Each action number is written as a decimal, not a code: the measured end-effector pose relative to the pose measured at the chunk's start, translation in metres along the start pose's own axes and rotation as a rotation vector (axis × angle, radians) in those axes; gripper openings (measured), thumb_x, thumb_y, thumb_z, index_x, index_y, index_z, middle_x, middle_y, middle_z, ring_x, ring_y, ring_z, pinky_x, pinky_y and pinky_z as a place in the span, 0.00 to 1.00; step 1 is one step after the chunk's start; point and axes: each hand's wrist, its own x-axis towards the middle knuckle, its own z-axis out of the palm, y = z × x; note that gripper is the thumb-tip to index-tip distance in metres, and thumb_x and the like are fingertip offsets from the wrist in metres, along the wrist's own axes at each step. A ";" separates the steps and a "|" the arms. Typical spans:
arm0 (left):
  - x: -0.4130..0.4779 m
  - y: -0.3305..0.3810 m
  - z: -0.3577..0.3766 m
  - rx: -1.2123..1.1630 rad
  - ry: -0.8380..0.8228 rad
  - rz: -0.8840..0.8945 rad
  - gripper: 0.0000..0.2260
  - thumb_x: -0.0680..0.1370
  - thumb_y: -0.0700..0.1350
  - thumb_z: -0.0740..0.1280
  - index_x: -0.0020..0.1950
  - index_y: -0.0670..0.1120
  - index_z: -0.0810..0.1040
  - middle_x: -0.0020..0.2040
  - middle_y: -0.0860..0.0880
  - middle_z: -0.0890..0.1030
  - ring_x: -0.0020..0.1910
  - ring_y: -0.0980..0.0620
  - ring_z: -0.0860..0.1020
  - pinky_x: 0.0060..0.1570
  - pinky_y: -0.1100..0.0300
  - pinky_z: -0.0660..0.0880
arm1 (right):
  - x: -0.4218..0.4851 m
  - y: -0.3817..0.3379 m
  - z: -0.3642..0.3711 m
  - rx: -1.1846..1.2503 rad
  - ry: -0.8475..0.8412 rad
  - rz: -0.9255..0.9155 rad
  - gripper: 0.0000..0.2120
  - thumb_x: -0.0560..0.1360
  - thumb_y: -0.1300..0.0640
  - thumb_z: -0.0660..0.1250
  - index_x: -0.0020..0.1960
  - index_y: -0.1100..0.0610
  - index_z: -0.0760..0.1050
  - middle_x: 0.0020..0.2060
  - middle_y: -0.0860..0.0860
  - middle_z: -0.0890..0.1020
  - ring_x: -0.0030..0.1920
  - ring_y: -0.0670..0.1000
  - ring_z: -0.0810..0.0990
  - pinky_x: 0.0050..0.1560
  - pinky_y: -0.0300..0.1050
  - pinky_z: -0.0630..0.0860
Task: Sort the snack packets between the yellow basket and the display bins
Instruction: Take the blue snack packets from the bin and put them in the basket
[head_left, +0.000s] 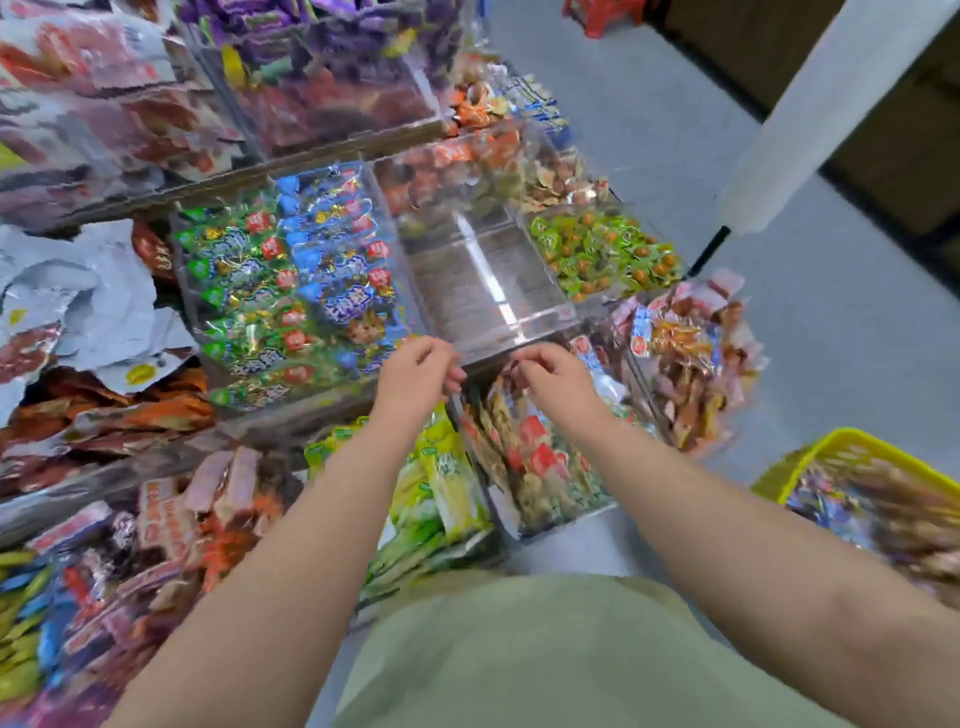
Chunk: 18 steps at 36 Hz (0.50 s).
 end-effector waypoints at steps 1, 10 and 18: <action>-0.004 -0.008 0.015 -0.033 -0.043 -0.112 0.12 0.79 0.38 0.59 0.37 0.45 0.73 0.27 0.49 0.77 0.19 0.61 0.72 0.21 0.69 0.68 | -0.009 0.019 -0.012 0.011 0.026 0.073 0.13 0.75 0.64 0.61 0.40 0.47 0.76 0.34 0.44 0.79 0.32 0.41 0.76 0.34 0.32 0.71; -0.066 -0.123 0.115 0.136 -0.338 -0.687 0.10 0.81 0.47 0.59 0.41 0.46 0.72 0.37 0.47 0.75 0.33 0.51 0.72 0.33 0.62 0.66 | -0.138 0.179 -0.135 0.179 0.219 0.692 0.14 0.78 0.62 0.58 0.34 0.54 0.69 0.26 0.50 0.71 0.25 0.44 0.69 0.23 0.34 0.64; -0.116 -0.170 0.179 0.369 -0.418 -0.774 0.08 0.81 0.42 0.56 0.43 0.45 0.69 0.38 0.46 0.70 0.33 0.51 0.68 0.25 0.66 0.68 | -0.287 0.256 -0.227 0.253 0.250 1.128 0.09 0.77 0.61 0.59 0.38 0.55 0.68 0.32 0.51 0.74 0.30 0.47 0.71 0.32 0.38 0.64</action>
